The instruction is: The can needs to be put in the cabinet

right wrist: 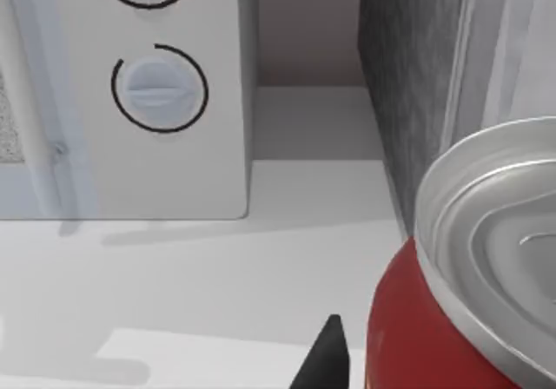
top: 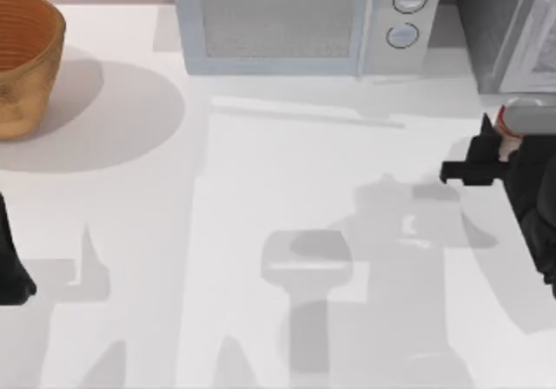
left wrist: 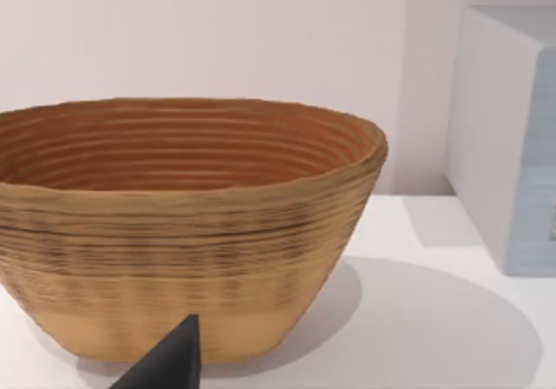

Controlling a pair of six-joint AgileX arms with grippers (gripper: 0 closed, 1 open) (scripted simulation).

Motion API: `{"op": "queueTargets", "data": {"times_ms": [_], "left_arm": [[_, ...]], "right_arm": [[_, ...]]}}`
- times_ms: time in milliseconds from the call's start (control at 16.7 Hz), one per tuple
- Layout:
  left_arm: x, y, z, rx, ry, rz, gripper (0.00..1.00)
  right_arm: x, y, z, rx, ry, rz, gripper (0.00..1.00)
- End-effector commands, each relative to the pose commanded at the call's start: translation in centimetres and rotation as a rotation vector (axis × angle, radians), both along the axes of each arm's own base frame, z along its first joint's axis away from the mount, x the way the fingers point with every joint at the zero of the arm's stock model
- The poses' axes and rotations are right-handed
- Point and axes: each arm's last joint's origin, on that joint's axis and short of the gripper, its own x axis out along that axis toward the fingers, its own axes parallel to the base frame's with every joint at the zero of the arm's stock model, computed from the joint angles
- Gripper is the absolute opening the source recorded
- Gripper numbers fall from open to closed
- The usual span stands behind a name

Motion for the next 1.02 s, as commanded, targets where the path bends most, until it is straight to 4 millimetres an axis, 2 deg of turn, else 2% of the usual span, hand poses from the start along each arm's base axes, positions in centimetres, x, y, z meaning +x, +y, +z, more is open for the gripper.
{"op": "queueTargets", "data": {"times_ms": [660,1020], "left_arm": [[0.0,0.0,0.0,0.0,0.0,0.0,1.0],[0.0,0.0,0.0,0.0,0.0,0.0,1.0]], "right_arm": [[-1.0,-0.5,7.2,-0.007,0.024,-0.009,0.0],[-1.7,-0.7,9.0,-0.007,0.024,-0.009,0.0]]}}
